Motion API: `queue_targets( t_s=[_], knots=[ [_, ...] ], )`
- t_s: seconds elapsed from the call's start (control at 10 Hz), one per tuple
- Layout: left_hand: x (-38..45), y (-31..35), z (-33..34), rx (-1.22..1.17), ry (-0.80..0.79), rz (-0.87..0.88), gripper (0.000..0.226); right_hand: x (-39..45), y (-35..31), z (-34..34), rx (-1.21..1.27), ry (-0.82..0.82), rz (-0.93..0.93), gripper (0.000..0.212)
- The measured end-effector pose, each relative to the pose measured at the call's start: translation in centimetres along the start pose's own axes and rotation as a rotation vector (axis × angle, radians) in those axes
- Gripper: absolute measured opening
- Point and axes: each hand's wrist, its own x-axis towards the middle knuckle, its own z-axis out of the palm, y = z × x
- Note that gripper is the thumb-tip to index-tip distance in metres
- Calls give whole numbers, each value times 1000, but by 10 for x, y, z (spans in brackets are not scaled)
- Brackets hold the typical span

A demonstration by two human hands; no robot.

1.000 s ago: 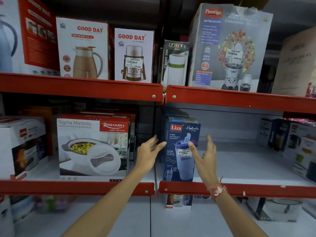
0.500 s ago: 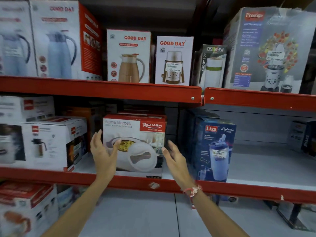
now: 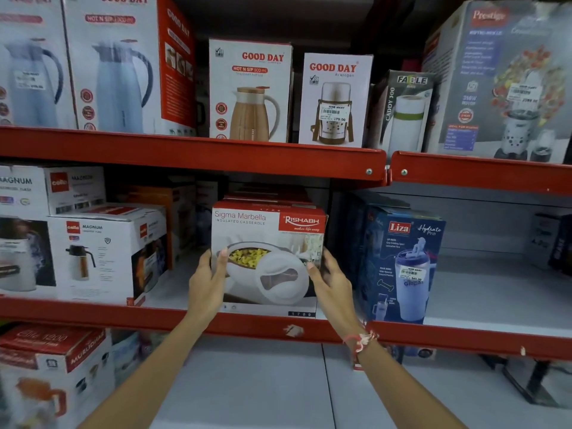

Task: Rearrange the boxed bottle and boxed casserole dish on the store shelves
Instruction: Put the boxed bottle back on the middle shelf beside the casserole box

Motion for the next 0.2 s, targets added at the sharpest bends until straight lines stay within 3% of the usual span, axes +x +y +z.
queue_targets(
  t_s=[0.2],
  knots=[
    [-2, 2, -5, 23, -17, 14, 85, -2, -2, 3, -29, -22, -8, 62]
  ],
)
